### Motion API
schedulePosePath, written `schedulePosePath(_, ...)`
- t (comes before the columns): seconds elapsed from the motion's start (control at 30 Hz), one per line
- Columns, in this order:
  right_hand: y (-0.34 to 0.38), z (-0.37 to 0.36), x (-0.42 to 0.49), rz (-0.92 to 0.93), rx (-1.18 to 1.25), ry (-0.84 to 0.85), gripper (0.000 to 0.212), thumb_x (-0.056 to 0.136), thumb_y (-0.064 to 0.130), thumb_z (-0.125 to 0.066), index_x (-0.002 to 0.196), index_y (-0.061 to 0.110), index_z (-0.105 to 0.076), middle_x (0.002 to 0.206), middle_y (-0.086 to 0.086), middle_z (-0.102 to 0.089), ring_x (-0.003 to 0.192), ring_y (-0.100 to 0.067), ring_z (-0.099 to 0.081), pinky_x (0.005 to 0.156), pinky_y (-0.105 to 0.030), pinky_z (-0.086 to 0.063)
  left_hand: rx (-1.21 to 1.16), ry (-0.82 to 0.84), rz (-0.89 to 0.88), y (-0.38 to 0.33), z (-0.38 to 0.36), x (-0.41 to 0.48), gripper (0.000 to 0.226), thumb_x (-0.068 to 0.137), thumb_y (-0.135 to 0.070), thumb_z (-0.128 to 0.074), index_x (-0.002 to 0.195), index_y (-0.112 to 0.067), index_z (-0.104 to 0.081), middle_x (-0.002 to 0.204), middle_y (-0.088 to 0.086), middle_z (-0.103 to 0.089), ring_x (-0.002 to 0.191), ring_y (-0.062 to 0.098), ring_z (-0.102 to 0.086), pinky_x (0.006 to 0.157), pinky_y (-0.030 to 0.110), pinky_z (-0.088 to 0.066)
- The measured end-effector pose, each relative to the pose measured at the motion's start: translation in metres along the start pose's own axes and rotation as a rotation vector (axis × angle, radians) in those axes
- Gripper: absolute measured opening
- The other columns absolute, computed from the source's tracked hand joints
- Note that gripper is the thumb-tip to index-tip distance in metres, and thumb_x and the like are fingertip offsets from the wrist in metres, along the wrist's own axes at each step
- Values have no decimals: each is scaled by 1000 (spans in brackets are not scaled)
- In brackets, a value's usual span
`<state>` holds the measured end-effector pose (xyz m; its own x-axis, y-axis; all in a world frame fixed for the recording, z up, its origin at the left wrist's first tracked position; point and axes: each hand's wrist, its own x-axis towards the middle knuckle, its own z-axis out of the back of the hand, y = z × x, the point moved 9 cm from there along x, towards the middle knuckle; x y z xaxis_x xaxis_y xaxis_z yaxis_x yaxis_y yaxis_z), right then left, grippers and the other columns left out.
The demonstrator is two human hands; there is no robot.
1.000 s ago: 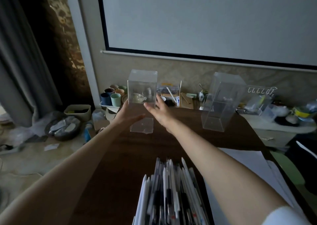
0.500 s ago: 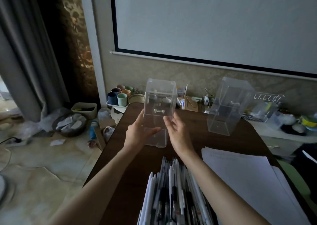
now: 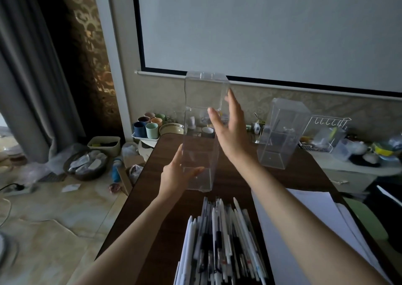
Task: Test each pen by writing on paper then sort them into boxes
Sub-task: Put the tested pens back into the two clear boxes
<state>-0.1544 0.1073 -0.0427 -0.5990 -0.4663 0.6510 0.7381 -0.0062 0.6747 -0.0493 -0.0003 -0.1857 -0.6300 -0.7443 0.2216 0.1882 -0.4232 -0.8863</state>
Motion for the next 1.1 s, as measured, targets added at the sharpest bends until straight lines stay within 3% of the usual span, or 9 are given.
schedulePosePath(0.1,-4,-5,30,-24,-63,37,72,92,31,-58,149,14,-19,134,-13,-39,123,-16,-41,91,-11,-28,15,12,17,0,-1,-1,92,70,-35,-79,145,-34,-25,123,6,-60,100,15,-59,86,31,-47)
schedulePosePath(0.23,-17,-19,43,-99,-136,168,72,93,29,-56,149,8,-16,145,-14,-28,137,-23,-30,108,-26,-25,27,23,25,1,-2,0,92,72,-36,-78,145,-34,-23,125,8,-59,109,21,-58,85,29,-44)
schedulePosePath(0.4,-51,-19,15,-173,-157,404,64,97,33,-49,150,12,-19,156,-6,-22,144,-17,-19,112,-26,-16,10,26,2,-3,-3,-1,89,73,-33,-77,145,-33,-24,114,-4,-57,98,11,-54,79,26,-42)
schedulePosePath(0.57,-86,36,-19,-211,-149,275,38,94,22,-56,131,12,-51,135,-3,-51,123,-10,-45,95,-15,-29,-79,103,-25,-6,-9,-2,86,73,-28,-76,142,-35,-24,105,-23,-49,99,9,-57,85,37,-52)
schedulePosePath(0.7,-136,109,-39,-311,-157,15,12,91,21,-59,96,10,-58,97,-5,-62,94,-20,-61,72,-14,-41,-51,132,-76,-1,-9,-3,96,61,-50,-80,138,-29,-27,120,-6,-56,110,16,-57,87,49,-51)
schedulePosePath(0.77,-167,145,-42,-424,-153,-105,25,87,30,-64,99,12,-52,100,-3,-58,96,-21,-60,72,-16,-43,-29,68,-89,7,-6,4,105,57,-62,-80,141,-34,-23,131,-1,-49,121,22,-49,91,52,-48)
schedulePosePath(0.87,-210,171,-32,-584,-106,-120,62,75,43,-74,120,13,-43,123,-7,-48,116,-26,-51,97,-40,-45,-41,-26,-121,-5,1,10,109,55,-66,-77,143,-36,-20,137,0,-44,125,22,-45,96,51,-44)
schedulePosePath(0.97,-230,170,-16,-684,-9,-47,95,70,48,-77,143,20,-24,150,-6,-29,135,-27,-33,110,-47,-32,-257,-51,-93,-26,0,9,107,57,-56,-82,141,-41,-17,136,-2,-47,123,15,-48,98,48,-43)
schedulePosePath(1.1,-246,156,-3,-763,119,0,118,64,49,-79,149,36,0,159,-3,-9,144,-28,-17,113,-53,-23,-390,-42,-38,-26,-9,9,87,67,-41,-78,139,-25,-31,134,-2,-49,121,12,-50,100,46,-42)
